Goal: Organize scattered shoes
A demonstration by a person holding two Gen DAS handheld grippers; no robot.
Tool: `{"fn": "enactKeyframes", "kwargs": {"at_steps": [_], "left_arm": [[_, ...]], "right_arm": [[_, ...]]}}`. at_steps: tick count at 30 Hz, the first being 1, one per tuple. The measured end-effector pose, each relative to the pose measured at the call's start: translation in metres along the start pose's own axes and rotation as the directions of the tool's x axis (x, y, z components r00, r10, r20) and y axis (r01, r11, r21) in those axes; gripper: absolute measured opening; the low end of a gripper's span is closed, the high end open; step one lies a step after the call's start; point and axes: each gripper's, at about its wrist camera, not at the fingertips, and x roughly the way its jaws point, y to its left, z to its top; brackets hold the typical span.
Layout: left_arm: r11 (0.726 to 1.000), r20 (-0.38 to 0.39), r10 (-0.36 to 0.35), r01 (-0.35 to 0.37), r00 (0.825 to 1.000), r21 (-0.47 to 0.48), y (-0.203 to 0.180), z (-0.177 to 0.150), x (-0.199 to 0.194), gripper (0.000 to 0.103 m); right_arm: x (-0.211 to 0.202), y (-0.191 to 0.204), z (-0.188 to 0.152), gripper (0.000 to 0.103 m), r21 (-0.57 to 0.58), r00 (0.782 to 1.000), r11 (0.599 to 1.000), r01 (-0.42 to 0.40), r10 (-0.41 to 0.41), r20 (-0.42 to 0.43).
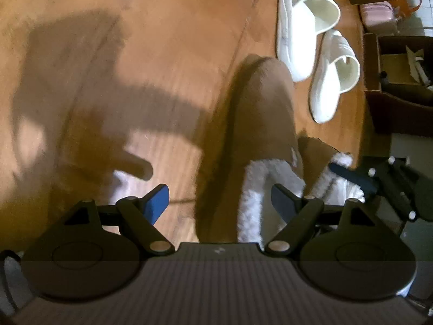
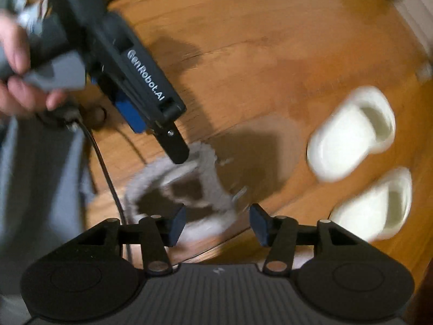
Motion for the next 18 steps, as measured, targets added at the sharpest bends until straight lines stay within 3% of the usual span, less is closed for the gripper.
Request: {"fn": "enactKeyframes", "kwargs": {"at_steps": [5,11,14,16,18], "left_arm": [[1.0,0.05,0.007,-0.008,0.999,0.023,-0.002,0.002,-0.012,0.087],[0.999,0.03,-0.023,0.022,0.999,0.041,-0.004,0.004,-0.015,0.087],[0.997,0.06,0.03,-0.035,0.998,0.076,-0.008,0.003,-0.018,0.087],[0.994,0.071,0.062,-0.068,0.996,0.08,-0.007,0.003,-0.017,0.087],[0.997,0.059,0.028,-0.032,0.998,0.068,-0.003,0.004,-0.018,0.087]], "right_arm": [[0.016,0.011,-0.005,0.053,-0.081,0.999,0.996,0.038,-0.037,0.012],[0.032,0.016,0.005,0.056,-0.106,0.998,0.993,0.059,-0.057,0.019],[0.046,0.018,0.016,0.056,-0.132,0.998,0.989,0.069,-0.069,0.005],[0.056,0.009,0.023,0.054,-0.076,0.997,0.995,0.069,-0.072,-0.036],[0.062,-0.003,0.03,0.049,0.014,0.996,0.998,0.054,-0.053,-0.068]]}}
